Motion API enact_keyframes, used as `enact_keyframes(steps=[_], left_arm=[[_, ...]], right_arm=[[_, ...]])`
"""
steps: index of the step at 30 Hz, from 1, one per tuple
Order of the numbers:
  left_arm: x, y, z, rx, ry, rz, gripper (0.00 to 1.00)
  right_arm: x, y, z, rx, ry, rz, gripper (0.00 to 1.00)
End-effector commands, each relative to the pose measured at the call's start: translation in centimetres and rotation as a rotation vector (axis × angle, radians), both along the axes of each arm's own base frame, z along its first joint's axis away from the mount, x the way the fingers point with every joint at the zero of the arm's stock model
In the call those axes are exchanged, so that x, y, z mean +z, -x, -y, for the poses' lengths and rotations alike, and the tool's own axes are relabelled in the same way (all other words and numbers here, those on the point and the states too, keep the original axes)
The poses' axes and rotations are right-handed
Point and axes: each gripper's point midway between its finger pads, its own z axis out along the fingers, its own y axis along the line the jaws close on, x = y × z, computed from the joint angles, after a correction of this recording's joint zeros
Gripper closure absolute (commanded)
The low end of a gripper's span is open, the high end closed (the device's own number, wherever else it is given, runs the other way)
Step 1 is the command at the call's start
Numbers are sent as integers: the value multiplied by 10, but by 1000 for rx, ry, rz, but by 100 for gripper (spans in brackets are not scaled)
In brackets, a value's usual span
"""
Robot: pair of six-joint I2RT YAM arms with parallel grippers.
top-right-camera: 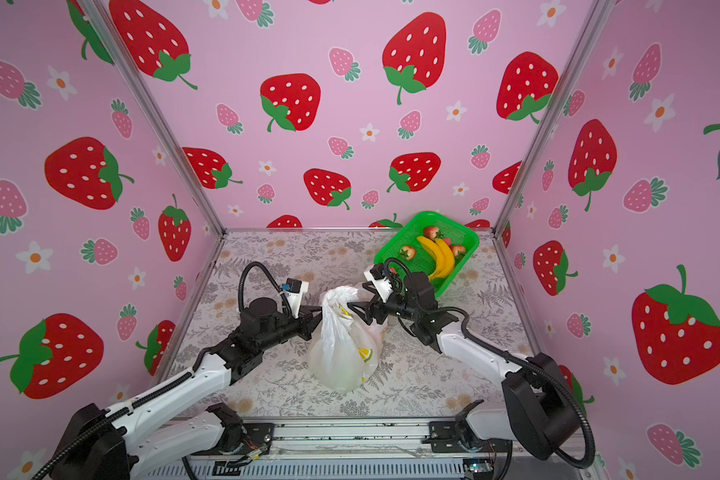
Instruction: Place the fake fruits into the plastic bag and tie a complex knot
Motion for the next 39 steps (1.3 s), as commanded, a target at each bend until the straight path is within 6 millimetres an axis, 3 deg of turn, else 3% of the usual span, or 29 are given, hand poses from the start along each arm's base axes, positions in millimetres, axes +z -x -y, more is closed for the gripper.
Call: enact_keyframes(steps=[1,5,10,23,33,39], left_arm=[[14,-3,6,-20,28,29,100],[15,-3,6,-23,28,30,100],[15,-2,6,-24,30,29,100],[15,-2,6,-26,30,28,100],[15,-2,4,-15,30,29,100],[14,-4,-3,26,22,27,100]], right_arm=[[-2,0,19,-76,83,51,19],[11,9,23,-55,84,81,36],[29,11,9,-9,63,115,52],[32,4,-19,45,86,136,74],[29,2,-8,-14,120,122,96],[23,-2,5,-93,160,95,100]])
